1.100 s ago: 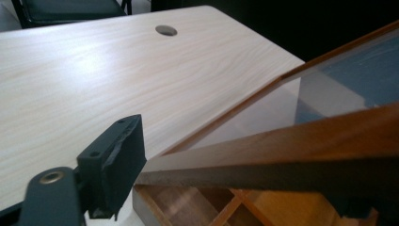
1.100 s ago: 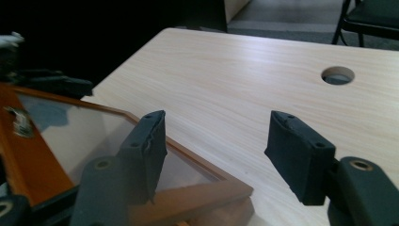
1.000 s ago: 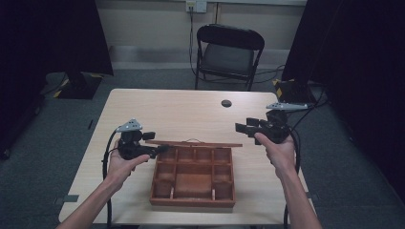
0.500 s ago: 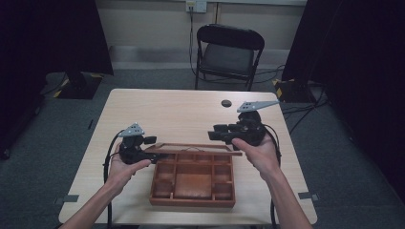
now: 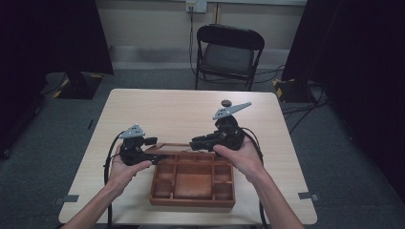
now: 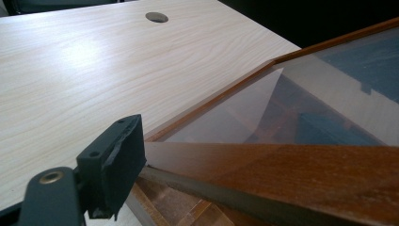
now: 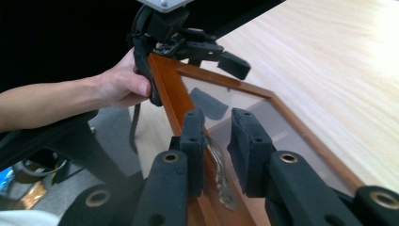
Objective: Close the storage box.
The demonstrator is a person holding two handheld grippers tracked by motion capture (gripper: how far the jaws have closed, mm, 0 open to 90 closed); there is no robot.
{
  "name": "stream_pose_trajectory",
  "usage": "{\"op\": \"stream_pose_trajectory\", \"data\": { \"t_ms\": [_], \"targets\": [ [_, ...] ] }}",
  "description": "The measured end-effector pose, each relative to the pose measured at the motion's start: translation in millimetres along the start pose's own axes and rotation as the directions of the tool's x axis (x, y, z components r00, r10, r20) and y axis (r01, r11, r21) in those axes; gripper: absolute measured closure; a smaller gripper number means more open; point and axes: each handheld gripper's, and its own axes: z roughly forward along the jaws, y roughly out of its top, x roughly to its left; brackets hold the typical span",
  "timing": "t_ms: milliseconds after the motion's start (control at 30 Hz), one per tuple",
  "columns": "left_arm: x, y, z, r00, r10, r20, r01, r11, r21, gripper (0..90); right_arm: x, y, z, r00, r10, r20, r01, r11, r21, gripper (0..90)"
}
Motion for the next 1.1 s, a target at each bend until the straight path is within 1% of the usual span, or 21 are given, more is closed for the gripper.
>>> {"op": "stream_pose_trajectory", "data": {
  "t_ms": [67, 100, 267, 300, 333, 433, 533, 567, 733, 833, 1000, 1067, 1100],
  "targets": [
    [0.1, -0.4, -0.1, 1.0, 0.001, 0.002, -0.001, 1.0, 0.002, 17.0, -0.8, -0.7, 2.7, 0.9999, 0.008, -0.01, -0.008, 1.0, 0.012, 76.4],
    [-0.2, -0.8, -0.2, 1.0, 0.0, 0.002, 0.0, 1.0, 0.003, 17.0, -2.1, -1.4, 3.7, 0.9996, 0.019, -0.019, -0.019, 1.0, 0.016, 76.8],
    [-1.4, -1.1, -1.7, 1.0, -0.003, 0.001, 0.003, 1.0, 0.0, 17.2, -4.3, -3.4, 3.8, 0.9989, 0.041, -0.024, -0.041, 0.999, 0.028, 77.7],
    [-1.8, -1.5, -2.1, 1.0, 0.006, 0.002, -0.006, 1.0, 0.004, 17.1, -4.8, -4.9, 5.1, 0.9985, 0.049, -0.025, -0.048, 0.998, 0.039, 77.7],
    [-1.8, -1.5, -2.1, 1.0, 0.006, 0.002, -0.006, 1.0, 0.004, 17.1, -4.8, -4.9, 5.1, 0.9985, 0.049, -0.025, -0.048, 0.998, 0.039, 77.7],
    [-2.1, -1.7, -2.0, 1.0, 0.007, 0.001, -0.007, 1.0, 0.004, 17.1, -6.0, -6.2, 5.5, 0.9971, 0.071, -0.026, -0.07, 0.997, 0.043, 76.3],
    [-1.6, -1.8, -1.8, 0.9999, 0.014, 0.0, -0.014, 0.9999, 0.006, 17.2, -6.7, -6.2, 5.8, 0.9953, 0.089, -0.039, -0.087, 0.995, 0.048, 79.1],
    [-1.5, -1.9, -1.5, 0.9999, 0.015, -0.003, -0.015, 0.9999, 0.005, 17.2, -6.8, -6.1, 6.1, 0.9951, 0.088, -0.045, -0.086, 0.995, 0.052, 81.1],
    [-1.4, -2.0, -1.6, 0.9995, 0.03, -0.009, -0.03, 0.9995, 0.014, 16.5, -6.8, -6.3, 7.0, 0.994, 0.096, -0.052, -0.093, 0.994, 0.062, 81.9],
    [0.9, -2.1, -3.2, 0.9997, 0.021, -0.008, -0.021, 0.9996, 0.02, 16.6, -6.1, -6.5, 6.8, 0.9946, 0.092, -0.047, -0.09, 0.994, 0.057, 82.0],
    [7.5, -4.5, -6.6, 0.9998, 0.003, -0.019, -0.003, 0.9996, 0.029, 16.6, -4.0, -6.4, 6.9, 0.9966, 0.074, -0.035, -0.072, 0.996, 0.058, 82.1],
    [9.7, -5.9, -9.0, 0.9997, 0.002, -0.024, -0.001, 0.9994, 0.034, 16.9, -3.1, -6.5, 7.0, 0.997, 0.07, -0.032, -0.068, 0.996, 0.059, 82.2],
    [11.2, -6.6, -10.6, 0.9995, 0.01, -0.032, -0.008, 0.999, 0.044, 17.0, -3.0, -6.6, 7.2, 0.9974, 0.064, -0.032, -0.062, 0.996, 0.062, 82.2]
  ]
}}
